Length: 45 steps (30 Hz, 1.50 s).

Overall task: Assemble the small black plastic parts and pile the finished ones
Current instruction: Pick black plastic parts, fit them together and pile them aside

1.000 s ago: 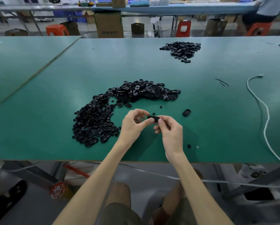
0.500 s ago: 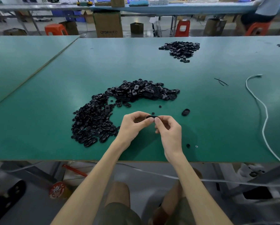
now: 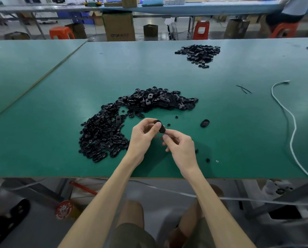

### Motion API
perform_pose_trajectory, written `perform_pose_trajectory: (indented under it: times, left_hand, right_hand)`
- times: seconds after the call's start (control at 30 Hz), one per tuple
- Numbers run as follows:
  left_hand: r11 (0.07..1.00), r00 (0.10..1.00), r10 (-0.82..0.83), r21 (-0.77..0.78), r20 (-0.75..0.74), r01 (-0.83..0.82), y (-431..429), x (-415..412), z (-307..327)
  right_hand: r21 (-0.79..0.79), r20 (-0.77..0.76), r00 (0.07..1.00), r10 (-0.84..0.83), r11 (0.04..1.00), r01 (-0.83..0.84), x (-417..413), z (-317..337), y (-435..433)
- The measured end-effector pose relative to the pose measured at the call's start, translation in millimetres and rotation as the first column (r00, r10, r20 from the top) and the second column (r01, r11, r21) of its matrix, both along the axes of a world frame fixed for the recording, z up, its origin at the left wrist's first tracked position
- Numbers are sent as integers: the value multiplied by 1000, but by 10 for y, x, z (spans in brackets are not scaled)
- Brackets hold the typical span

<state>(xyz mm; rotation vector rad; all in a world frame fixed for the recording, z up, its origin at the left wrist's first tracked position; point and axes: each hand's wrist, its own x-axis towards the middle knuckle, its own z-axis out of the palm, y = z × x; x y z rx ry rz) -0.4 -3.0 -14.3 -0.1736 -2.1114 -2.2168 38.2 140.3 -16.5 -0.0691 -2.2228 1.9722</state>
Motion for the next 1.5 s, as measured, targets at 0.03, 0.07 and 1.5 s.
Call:
perform_pose_trajectory:
  times: [0.03, 0.07, 1.5]
  left_hand:
    - [1000, 1000, 3, -6, 0, -3, 1, -3, -3]
    - [1000, 1000, 2, -14, -6, -3, 2, -4, -4]
    - [978, 990, -123, -179, -66, 109, 101, 59, 86]
  right_hand:
    - [8, -2, 1000, -6, 1000, 6, -4, -3, -5]
    - [11, -6, 1000, -20, 1000, 20, -6, -3, -5]
    - [-114, 31, 990, -137, 984, 140, -43, -11, 29]
